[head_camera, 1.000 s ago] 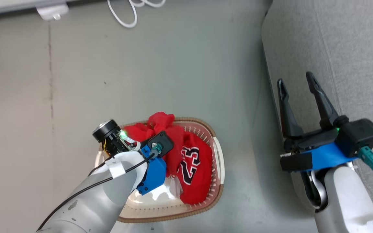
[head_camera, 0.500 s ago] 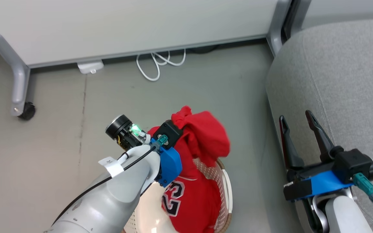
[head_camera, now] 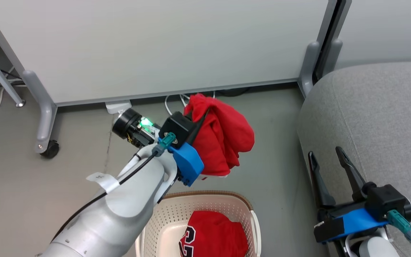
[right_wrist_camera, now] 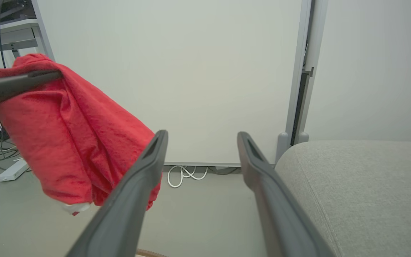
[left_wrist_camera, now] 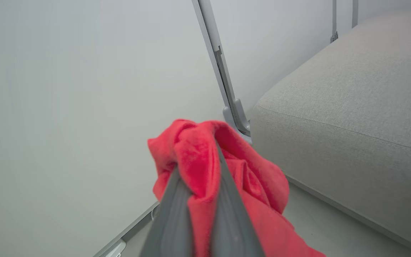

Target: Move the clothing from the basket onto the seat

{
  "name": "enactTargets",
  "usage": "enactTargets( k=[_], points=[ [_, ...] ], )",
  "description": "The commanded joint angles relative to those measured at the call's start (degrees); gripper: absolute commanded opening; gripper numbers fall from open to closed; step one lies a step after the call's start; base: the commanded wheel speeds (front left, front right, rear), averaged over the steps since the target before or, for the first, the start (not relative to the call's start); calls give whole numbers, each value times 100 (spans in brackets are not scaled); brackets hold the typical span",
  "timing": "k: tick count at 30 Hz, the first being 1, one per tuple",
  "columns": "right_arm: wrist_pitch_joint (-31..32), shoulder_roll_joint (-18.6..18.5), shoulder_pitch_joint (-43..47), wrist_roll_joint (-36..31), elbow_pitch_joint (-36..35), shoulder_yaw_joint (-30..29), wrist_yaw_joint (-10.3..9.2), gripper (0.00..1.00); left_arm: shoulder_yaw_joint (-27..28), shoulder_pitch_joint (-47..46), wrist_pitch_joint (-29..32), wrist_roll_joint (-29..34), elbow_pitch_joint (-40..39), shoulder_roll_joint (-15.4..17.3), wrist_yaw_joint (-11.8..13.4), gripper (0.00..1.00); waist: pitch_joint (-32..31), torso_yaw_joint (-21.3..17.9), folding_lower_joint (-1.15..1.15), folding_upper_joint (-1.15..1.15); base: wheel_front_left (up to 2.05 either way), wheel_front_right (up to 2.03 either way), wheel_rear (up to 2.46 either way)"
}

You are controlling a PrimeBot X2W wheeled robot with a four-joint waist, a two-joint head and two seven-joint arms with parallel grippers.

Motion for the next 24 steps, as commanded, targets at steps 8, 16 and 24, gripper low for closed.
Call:
enactTargets(
  k=[8,16,24],
  points=[
    [-16,-15,318,69,13,-13,4,100,212,105,-23,21,-715,255,202,0,-309,48,1,-1,0,0,0],
    [-16,-16,309,79,-25,-10,4,100,185,218,145,-51,-1137,389,305,0,-339,70,1,-1,0,0,0],
    [-17,-15,110,125,-150,139,5,100,144,257,252,-88,-1359,452,348,0,-313,97,1,-1,0,0,0]
  ],
)
